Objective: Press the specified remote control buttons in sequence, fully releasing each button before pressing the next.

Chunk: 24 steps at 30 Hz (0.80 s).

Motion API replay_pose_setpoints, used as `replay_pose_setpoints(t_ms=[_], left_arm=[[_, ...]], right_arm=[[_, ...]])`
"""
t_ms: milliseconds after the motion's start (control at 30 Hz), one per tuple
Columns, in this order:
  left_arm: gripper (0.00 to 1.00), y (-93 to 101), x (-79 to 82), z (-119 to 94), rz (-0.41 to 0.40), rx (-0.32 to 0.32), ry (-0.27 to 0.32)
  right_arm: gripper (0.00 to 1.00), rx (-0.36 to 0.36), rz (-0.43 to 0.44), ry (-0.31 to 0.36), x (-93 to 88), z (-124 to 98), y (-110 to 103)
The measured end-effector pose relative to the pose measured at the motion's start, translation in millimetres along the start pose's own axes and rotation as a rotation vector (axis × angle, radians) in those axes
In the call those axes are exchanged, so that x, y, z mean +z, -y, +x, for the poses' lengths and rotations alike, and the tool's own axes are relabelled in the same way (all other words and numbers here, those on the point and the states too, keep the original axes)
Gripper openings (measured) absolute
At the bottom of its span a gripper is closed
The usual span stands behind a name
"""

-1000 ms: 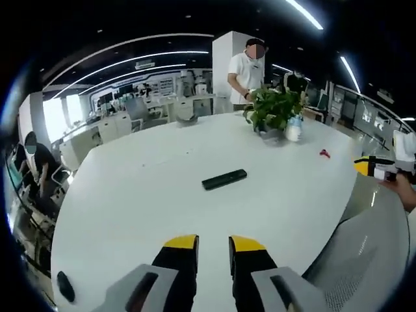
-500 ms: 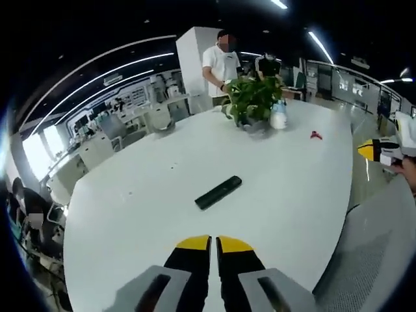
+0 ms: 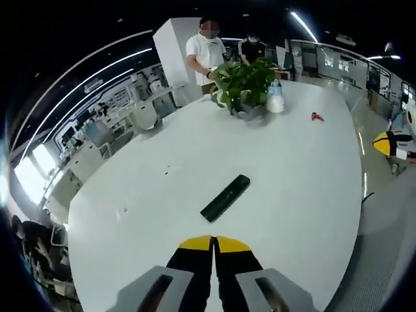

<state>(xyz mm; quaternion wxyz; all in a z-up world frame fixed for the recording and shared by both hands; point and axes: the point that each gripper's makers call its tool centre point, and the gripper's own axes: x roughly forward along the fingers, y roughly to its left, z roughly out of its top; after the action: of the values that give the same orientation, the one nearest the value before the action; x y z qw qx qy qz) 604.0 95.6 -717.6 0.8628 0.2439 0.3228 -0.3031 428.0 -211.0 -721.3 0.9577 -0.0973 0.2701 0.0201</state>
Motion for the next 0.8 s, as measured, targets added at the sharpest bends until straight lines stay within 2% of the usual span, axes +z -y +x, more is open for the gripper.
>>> replay_pose_setpoints(t_ms=[67, 200, 333, 533, 667, 733, 800], left_arm=[[0.00, 0.7, 2.6, 8, 0.008, -0.022, -0.008], [0.00, -0.5, 6.3, 23, 0.097, -0.034, -0.025], [0.00, -1.8, 12.4, 38, 0.144, -0.053, -0.031], [0.09, 4.1, 21.5, 62, 0.206, -0.126, -0.038], [0.12, 7.0, 21.6, 76, 0.257, -0.153, -0.061], [0.13, 9.1, 16.7, 84, 0.279, -0.174, -0.095], [0.14, 9.8, 15.2, 91, 0.298, -0.179, -0.104]], right_arm=[[0.00, 0.007, -0.002, -0.006, -0.6, 1, -2], [0.00, 0.017, -0.009, -0.011, -1.1, 1, -4], [0.00, 0.027, -0.005, -0.016, -1.8, 1, -5], [0.00, 0.029, -0.011, -0.023, -2.8, 2, -6], [0.00, 0.031, -0.019, -0.032, -4.0, 2, -7], [0.00, 0.033, -0.021, -0.032, -3.8, 3, -8], [0.00, 0.036, -0.022, -0.034, -4.1, 3, -8]])
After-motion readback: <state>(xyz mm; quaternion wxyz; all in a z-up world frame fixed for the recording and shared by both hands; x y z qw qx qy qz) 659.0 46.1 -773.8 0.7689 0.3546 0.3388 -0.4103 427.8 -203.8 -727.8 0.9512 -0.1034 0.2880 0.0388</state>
